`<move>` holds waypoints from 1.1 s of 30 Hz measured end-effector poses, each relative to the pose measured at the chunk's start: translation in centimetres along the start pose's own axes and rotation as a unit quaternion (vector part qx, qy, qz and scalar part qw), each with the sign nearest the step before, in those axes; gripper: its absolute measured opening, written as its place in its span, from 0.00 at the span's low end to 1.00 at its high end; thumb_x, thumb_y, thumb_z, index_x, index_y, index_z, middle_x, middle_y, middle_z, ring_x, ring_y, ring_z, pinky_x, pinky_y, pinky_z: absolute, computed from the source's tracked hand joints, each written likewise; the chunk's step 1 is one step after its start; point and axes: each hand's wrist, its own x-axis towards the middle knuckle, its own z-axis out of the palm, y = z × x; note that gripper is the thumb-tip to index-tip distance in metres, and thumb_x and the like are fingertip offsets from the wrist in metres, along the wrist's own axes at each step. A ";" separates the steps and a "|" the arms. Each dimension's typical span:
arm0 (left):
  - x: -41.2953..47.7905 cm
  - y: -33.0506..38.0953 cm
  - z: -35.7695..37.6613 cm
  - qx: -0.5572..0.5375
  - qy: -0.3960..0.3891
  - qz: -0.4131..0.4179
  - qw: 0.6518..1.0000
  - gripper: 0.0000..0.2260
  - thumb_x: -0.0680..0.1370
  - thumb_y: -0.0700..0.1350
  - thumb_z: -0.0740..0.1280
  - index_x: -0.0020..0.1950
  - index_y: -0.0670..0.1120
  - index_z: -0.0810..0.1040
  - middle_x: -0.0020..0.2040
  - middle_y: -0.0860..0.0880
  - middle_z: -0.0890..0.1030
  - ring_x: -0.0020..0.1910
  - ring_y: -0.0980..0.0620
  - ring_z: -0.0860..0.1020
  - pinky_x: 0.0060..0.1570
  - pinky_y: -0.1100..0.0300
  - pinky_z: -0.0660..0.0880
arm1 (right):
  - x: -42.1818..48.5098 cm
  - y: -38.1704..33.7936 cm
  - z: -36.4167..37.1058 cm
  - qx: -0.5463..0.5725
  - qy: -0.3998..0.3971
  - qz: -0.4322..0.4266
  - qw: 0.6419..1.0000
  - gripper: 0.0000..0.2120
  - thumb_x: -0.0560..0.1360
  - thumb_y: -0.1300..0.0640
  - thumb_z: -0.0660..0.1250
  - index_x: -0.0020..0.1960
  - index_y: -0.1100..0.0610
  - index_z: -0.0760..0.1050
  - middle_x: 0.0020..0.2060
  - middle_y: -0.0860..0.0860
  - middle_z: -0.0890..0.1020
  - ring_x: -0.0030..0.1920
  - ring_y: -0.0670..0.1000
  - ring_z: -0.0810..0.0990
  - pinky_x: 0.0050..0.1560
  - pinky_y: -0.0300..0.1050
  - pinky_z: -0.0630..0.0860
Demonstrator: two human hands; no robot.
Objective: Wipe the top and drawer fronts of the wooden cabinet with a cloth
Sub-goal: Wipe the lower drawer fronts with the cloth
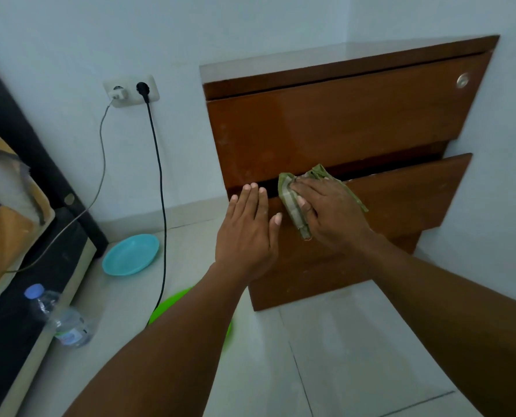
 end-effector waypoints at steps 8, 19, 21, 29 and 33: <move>1.4 3.6 0.5 0.015 -0.022 0.056 0.998 0.32 0.83 0.61 0.40 0.84 0.46 0.47 0.84 0.48 0.49 0.82 0.52 0.43 0.78 0.58 0.36 | -1.5 7.2 -2.3 -0.010 0.066 0.042 0.997 0.18 0.83 0.53 0.56 0.68 0.57 0.75 0.64 0.55 0.79 0.64 0.56 0.75 0.66 0.53 0.69; 8.9 13.0 2.3 0.012 -0.104 0.135 0.985 0.30 0.86 0.58 0.43 0.83 0.43 0.48 0.84 0.45 0.51 0.83 0.49 0.47 0.80 0.54 0.43 | -3.2 18.3 -4.7 -0.026 0.137 0.127 0.982 0.19 0.81 0.53 0.57 0.66 0.59 0.77 0.62 0.57 0.80 0.62 0.59 0.76 0.66 0.54 0.70; 10.2 13.9 2.4 0.014 -0.127 0.157 0.979 0.29 0.86 0.58 0.44 0.83 0.43 0.47 0.84 0.45 0.51 0.83 0.49 0.46 0.80 0.54 0.43 | -3.4 19.8 -4.6 -0.014 0.163 0.144 0.976 0.18 0.81 0.53 0.56 0.66 0.58 0.76 0.62 0.56 0.80 0.62 0.58 0.76 0.65 0.53 0.71; 12.0 14.7 3.1 0.047 -0.149 0.201 0.967 0.29 0.87 0.56 0.46 0.84 0.44 0.44 0.85 0.47 0.47 0.83 0.52 0.43 0.79 0.57 0.40 | -3.7 23.0 -3.5 0.049 0.270 0.203 0.940 0.17 0.84 0.54 0.56 0.66 0.58 0.77 0.64 0.55 0.79 0.65 0.56 0.75 0.66 0.48 0.71; 12.0 14.8 2.8 0.046 -0.147 0.190 0.970 0.29 0.87 0.56 0.47 0.84 0.45 0.44 0.84 0.48 0.48 0.83 0.53 0.43 0.77 0.60 0.38 | -3.1 22.5 -3.6 0.071 0.278 0.211 0.935 0.18 0.83 0.53 0.55 0.62 0.60 0.79 0.60 0.57 0.81 0.61 0.58 0.76 0.64 0.48 0.71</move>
